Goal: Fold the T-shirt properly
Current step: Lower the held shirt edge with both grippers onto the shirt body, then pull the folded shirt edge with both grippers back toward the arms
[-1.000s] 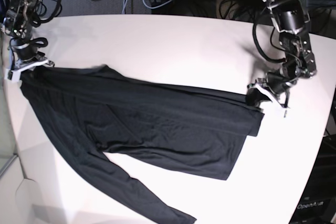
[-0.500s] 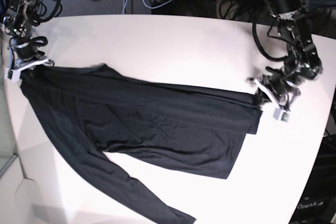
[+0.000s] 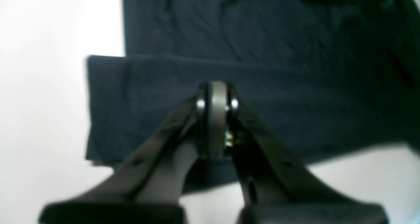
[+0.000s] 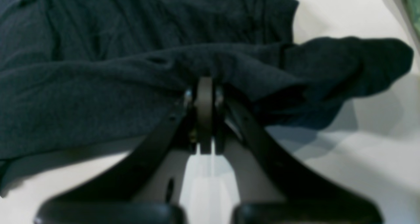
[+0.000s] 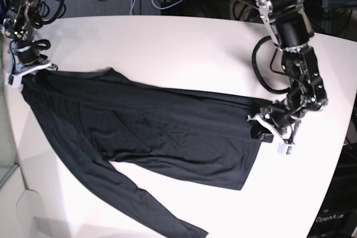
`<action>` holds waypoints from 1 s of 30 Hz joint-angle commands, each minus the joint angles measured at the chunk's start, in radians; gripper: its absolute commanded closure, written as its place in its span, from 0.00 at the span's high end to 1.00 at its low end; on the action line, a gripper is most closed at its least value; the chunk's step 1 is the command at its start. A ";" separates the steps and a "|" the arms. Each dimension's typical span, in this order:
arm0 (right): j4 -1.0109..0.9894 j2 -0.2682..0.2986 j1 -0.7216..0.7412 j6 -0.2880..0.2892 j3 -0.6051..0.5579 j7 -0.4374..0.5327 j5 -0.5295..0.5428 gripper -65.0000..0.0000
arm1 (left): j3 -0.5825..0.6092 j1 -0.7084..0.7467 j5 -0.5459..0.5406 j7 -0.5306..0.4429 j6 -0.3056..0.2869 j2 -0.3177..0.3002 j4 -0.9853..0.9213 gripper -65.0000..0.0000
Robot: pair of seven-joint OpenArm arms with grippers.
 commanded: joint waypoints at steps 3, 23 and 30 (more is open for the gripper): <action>0.002 0.009 -0.006 0.002 0.000 -0.042 -0.014 0.00 | 0.003 -0.046 0.000 -0.068 -0.010 -0.005 -0.038 0.02; 0.002 0.009 -0.006 0.002 0.000 -0.044 -0.014 0.00 | 0.064 0.006 0.163 -0.248 -0.010 -0.049 -0.351 0.02; 0.003 0.009 -0.007 0.002 0.000 -0.044 -0.014 0.00 | 0.064 0.111 0.161 -0.245 -0.010 -0.087 -0.348 0.02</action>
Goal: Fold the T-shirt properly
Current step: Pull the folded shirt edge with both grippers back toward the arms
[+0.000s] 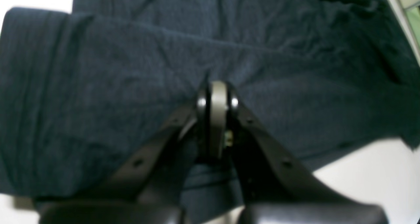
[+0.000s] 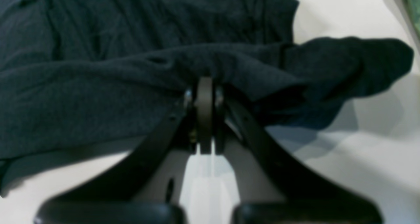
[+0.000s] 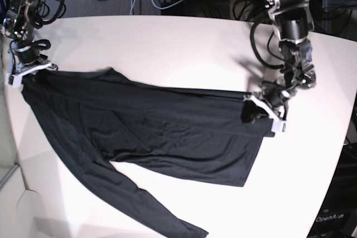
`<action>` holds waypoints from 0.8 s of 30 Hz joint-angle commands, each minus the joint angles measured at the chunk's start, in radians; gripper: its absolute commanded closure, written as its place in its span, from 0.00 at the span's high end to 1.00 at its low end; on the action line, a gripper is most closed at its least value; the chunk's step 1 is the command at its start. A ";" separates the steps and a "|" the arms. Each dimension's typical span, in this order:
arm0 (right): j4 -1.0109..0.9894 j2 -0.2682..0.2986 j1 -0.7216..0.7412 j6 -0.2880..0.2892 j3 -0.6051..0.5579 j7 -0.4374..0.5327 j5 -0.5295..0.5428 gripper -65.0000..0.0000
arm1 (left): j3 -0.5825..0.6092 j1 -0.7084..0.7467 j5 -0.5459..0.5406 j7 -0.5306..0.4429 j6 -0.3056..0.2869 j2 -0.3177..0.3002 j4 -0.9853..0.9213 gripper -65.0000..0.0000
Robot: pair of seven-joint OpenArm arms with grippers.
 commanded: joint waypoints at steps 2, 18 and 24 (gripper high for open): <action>0.001 0.009 -0.007 0.002 0.000 -0.042 -0.014 0.00 | 0.001 0.064 0.131 0.151 0.066 -0.021 -0.016 0.02; 0.004 0.009 -0.038 0.002 -0.001 -0.036 -0.014 0.00 | 0.000 0.268 0.130 0.157 0.066 -0.044 0.157 0.02; 0.004 0.009 -0.045 0.004 -0.001 -0.035 -0.014 0.00 | 0.000 0.328 0.130 0.174 0.066 -0.033 0.225 0.02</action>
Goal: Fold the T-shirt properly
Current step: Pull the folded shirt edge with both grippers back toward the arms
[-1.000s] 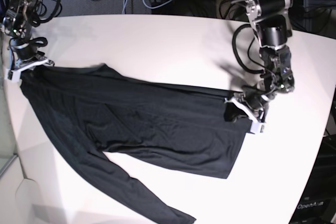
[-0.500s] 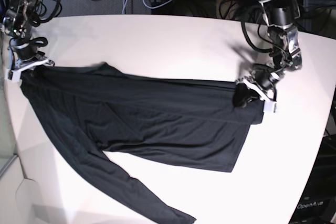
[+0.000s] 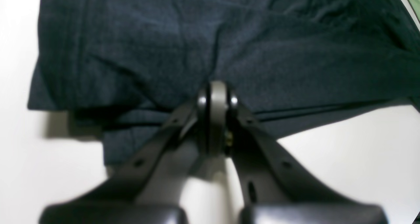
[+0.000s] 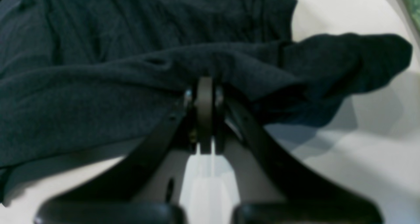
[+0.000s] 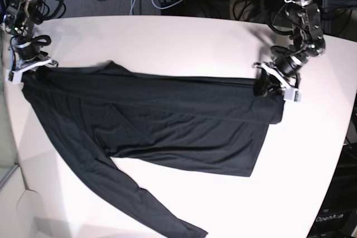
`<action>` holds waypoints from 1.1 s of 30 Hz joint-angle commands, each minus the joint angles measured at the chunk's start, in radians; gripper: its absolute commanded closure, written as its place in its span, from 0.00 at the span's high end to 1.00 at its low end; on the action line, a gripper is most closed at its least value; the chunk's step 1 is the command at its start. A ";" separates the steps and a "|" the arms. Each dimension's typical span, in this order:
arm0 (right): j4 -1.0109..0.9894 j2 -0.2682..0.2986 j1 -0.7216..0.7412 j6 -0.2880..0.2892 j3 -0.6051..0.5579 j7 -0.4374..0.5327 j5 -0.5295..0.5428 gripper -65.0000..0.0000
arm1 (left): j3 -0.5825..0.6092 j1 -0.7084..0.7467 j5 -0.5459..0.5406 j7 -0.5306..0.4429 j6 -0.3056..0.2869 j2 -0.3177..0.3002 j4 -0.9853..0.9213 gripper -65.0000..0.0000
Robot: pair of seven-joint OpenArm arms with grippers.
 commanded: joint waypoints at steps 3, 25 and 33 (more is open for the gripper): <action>-0.002 0.009 -0.022 -0.003 0.001 -0.059 -0.026 0.00 | 0.004 0.087 0.175 0.270 0.062 -0.002 0.023 0.02; 0.153 0.009 -0.151 -0.003 0.006 -0.059 -0.024 0.00 | -0.234 0.266 0.188 0.328 0.062 0.019 0.254 0.02; 0.153 0.007 -0.209 -0.003 0.010 -0.057 -0.024 0.00 | -0.274 0.260 0.278 0.319 0.062 0.024 0.254 0.02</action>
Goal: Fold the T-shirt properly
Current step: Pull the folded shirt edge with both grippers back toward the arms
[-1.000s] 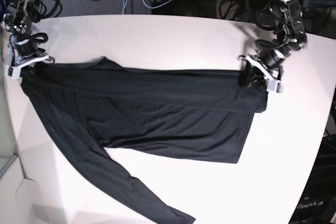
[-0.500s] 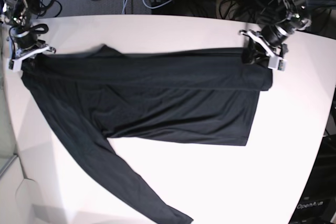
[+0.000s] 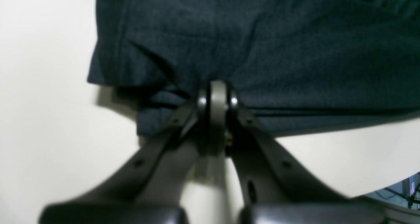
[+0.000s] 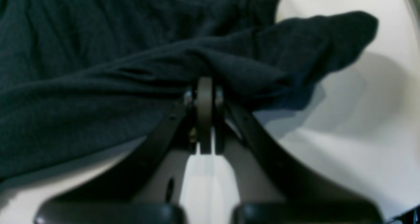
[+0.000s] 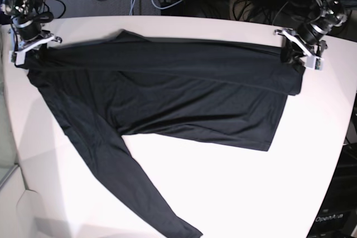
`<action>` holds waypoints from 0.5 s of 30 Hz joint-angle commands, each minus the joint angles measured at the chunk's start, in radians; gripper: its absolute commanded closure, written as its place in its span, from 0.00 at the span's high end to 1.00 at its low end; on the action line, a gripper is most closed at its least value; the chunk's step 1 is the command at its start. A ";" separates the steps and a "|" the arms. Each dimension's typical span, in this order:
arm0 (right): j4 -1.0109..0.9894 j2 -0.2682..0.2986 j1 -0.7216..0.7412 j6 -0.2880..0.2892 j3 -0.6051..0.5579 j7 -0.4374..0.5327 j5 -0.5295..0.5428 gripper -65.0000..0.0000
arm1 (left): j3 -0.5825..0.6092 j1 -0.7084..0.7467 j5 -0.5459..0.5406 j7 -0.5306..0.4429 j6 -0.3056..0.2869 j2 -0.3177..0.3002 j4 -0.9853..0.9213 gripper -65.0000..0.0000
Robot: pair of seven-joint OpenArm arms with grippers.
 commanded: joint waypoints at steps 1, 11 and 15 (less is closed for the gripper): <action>0.002 0.013 -0.019 -0.012 0.009 -0.041 -0.024 0.00 | -0.009 0.030 0.193 0.169 0.092 -0.011 -0.020 0.02; 0.002 -0.012 -0.066 -0.012 0.002 0.057 -0.024 0.00 | -0.009 0.030 0.193 0.163 0.092 -0.011 -0.020 0.02; 0.002 -0.013 -0.062 -0.012 0.008 0.060 -0.024 0.00 | -0.011 0.028 0.192 0.162 0.092 -0.008 -0.020 0.02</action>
